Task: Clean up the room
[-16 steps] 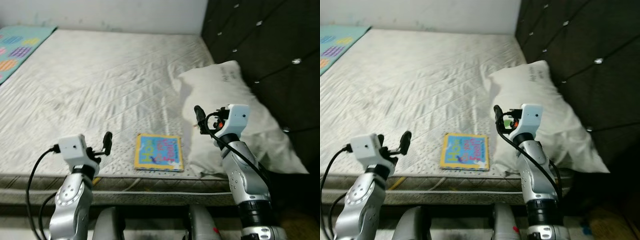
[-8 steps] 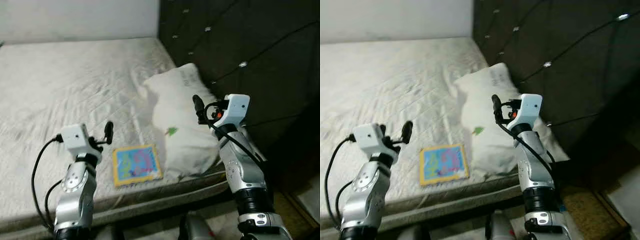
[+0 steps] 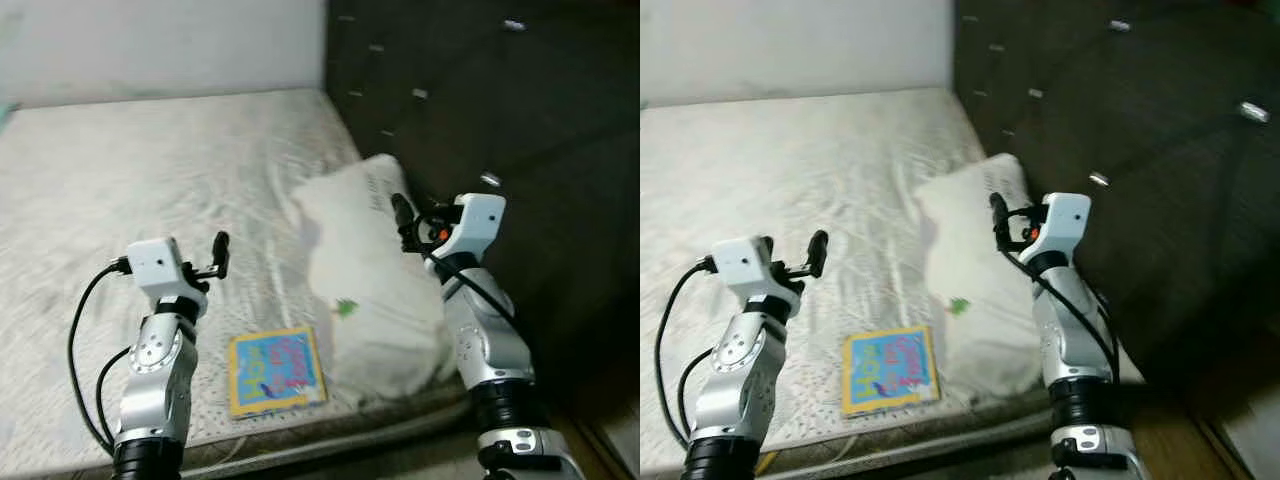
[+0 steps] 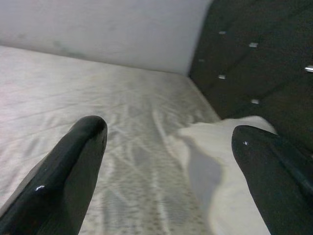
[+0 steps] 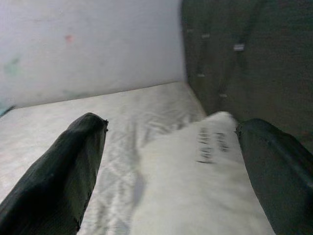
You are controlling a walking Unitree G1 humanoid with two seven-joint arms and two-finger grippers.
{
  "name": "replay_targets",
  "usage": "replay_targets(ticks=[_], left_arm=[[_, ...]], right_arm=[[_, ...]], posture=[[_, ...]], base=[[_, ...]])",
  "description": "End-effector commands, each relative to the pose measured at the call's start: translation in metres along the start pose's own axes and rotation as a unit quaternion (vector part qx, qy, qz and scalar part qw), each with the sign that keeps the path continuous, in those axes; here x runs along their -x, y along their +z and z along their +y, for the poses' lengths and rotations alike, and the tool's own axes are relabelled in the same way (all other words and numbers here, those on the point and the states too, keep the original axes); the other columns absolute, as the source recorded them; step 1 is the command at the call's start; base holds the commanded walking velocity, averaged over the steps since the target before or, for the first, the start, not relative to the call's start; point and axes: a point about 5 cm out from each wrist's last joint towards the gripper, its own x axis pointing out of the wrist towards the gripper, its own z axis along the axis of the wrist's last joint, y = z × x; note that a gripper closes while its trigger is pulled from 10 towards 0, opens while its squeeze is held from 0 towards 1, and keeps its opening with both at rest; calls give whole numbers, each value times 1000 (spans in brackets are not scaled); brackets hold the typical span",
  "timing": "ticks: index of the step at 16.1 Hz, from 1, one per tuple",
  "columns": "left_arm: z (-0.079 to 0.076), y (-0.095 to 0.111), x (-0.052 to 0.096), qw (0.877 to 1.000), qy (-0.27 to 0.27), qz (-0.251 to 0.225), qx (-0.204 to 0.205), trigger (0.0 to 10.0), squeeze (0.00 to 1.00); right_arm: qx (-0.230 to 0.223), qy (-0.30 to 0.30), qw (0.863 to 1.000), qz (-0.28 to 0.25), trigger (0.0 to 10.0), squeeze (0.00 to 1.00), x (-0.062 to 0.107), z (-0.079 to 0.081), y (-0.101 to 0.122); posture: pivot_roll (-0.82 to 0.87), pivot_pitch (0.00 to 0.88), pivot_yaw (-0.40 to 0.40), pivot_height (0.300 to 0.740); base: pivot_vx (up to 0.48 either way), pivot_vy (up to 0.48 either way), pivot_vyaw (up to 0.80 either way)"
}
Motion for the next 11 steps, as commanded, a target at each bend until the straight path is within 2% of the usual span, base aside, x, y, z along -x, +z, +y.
replay_targets(ticks=[1, 3, 5, 11], left_arm=[[3, -5, 3, 1000, 0, 12, -13, 10000, 0], [6, -7, 7, 999, 6, 19, -29, 10000, 0], [9, -10, 11, 999, 13, 25, -29, 10000, 0], [1, -17, 21, 999, -6, 40, -27, 10000, 0]], right_arm=[[0, 2, 1000, 2, 10000, 0, 4, 1, -3], [11, -1, 1000, 3, 10000, 0, 9, 2, -8], [8, -10, 1000, 9, 10000, 0, 14, 0, -12], [20, -3, 1000, 8, 10000, 0, 18, -5, -8]], posture=[[-95, 0, 32, 740], [-89, 0, 32, 740], [-80, 0, 22, 740], [-83, 0, 11, 740]], base=[[0, 0, 0], [0, 0, 0], [0, 0, 0], [0, 0, 0]])
